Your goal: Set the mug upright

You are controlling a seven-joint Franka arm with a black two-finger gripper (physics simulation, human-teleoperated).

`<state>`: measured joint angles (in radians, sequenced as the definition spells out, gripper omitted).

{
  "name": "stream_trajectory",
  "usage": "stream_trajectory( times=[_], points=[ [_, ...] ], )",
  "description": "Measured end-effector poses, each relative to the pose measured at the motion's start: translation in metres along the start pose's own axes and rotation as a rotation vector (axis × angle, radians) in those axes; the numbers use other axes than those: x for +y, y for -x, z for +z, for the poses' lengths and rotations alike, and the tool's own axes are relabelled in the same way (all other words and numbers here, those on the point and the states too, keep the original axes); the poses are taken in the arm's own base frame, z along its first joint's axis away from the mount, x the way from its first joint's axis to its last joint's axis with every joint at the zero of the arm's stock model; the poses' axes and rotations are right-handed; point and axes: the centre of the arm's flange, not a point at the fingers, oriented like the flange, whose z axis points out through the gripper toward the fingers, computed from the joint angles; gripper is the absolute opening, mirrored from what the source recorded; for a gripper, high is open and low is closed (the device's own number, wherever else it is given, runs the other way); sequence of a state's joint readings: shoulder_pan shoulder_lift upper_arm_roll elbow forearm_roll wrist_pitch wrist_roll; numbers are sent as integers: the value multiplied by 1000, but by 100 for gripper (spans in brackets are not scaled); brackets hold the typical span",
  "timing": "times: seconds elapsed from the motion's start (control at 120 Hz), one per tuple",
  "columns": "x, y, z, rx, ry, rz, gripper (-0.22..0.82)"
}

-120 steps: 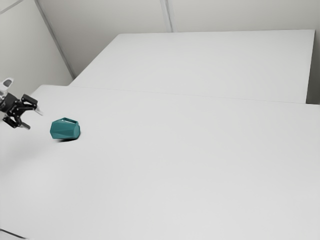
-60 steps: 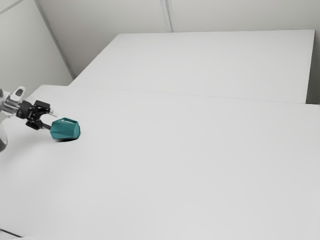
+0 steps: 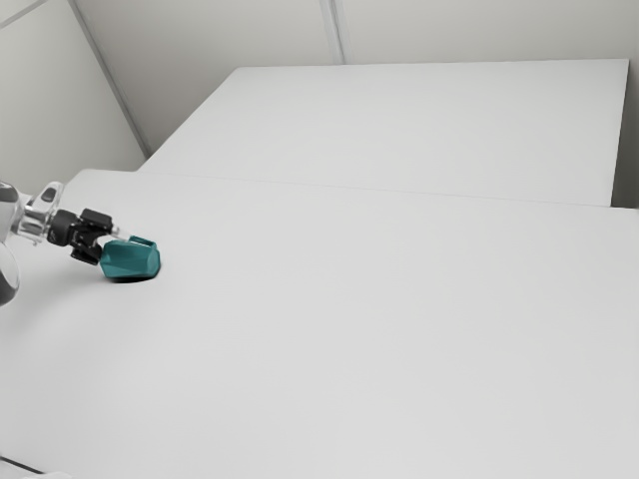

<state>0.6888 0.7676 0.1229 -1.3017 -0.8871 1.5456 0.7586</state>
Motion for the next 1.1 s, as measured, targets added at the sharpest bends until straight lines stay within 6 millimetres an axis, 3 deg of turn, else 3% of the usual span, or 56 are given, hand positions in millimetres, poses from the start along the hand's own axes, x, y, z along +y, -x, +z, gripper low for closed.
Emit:
stream_trajectory(
  times=[0.133, 0.25, 0.417, 0.642, 0.7, 0.817, 0.908, 1.1],
  points=[
    [2, -1, 4, -7, 0, 19, 14],
    [13, -6, 6, -10, -1, 48, -2],
    [40, -17, 15, -30, -4, 101, -12],
    [64, -26, 24, -45, -44, 131, -16],
    [86, -29, 26, -56, -75, 155, -17],
    [145, -22, 48, -103, -166, 208, -17],
    [205, -17, 70, -157, -288, 284, -18],
    [286, 20, 123, -255, -589, 399, -18]
  ],
)
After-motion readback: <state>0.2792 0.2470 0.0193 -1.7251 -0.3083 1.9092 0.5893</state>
